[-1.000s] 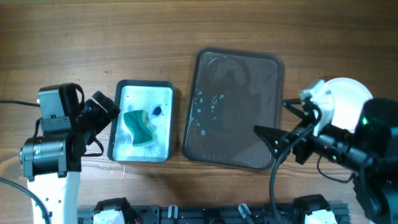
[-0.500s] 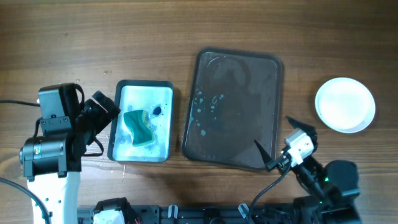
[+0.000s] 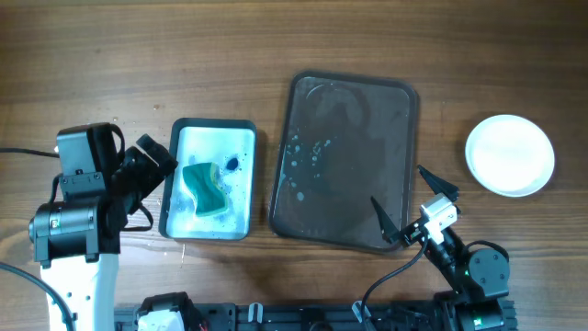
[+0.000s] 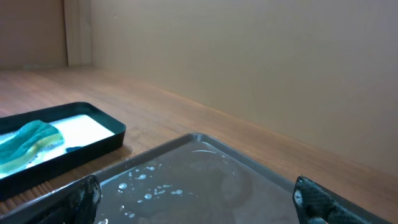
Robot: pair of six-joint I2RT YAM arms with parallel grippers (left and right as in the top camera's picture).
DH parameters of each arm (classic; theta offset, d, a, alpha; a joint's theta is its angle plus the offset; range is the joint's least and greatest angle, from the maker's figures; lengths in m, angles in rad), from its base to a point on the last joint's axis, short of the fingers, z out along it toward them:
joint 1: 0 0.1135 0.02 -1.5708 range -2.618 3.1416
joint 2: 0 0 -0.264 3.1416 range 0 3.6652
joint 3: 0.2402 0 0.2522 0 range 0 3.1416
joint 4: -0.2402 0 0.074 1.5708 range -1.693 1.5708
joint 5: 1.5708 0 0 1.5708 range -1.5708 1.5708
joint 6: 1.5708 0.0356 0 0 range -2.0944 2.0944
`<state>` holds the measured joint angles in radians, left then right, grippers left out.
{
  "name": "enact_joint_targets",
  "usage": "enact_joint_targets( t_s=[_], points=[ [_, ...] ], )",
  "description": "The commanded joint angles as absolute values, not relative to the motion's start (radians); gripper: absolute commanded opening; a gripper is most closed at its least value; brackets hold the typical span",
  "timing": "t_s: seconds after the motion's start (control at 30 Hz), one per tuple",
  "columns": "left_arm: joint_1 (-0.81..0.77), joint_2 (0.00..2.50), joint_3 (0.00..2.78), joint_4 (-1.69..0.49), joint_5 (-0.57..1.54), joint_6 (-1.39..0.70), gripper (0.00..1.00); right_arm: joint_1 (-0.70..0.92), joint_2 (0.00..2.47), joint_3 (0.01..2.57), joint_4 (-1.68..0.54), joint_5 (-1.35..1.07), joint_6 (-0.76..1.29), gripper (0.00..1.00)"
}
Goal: Clean dirty plates on tray and stack at the side
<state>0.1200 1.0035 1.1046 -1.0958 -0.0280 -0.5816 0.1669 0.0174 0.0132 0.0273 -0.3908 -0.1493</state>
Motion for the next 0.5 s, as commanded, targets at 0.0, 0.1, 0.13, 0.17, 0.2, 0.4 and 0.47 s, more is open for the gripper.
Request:
enact_joint_targets(
  t_s=[0.0, 0.1, 0.13, 0.17, 0.2, 0.4, 0.47],
  points=[
    [0.127, 1.004, 1.117, -1.093, -0.020, -0.580, 1.00, 0.163, 0.004, 0.005, 0.033, -0.380, -0.131, 1.00],
    [0.127, 1.004, 1.117, -1.093, -0.020, -0.580, 1.00, 0.163, 0.004, 0.005, 0.033, -0.381, -0.131, 1.00],
    [0.127, 1.004, 1.117, -1.093, -0.020, -0.580, 1.00, 0.163, 0.004, 0.005, 0.033, -0.380, -0.131, 1.00],
    [0.127, 1.004, 1.117, -1.093, -0.020, -0.580, 1.00, 0.163, 0.004, 0.005, 0.033, -0.380, -0.131, 1.00],
    [0.127, 1.004, 1.117, -1.093, -0.020, -0.580, 1.00, 0.163, 0.004, 0.005, 0.033, -0.380, -0.131, 1.00],
    [0.126, 0.970, 1.097, -1.095, -0.025, -0.578, 1.00, 0.163, 0.004, 0.005, 0.033, -0.380, -0.131, 1.00],
    [0.126, 0.896, 1.061, -1.098, -0.117, -0.569, 1.00, 0.163, 0.004, 0.005, 0.033, -0.380, -0.131, 1.00]
  ],
)
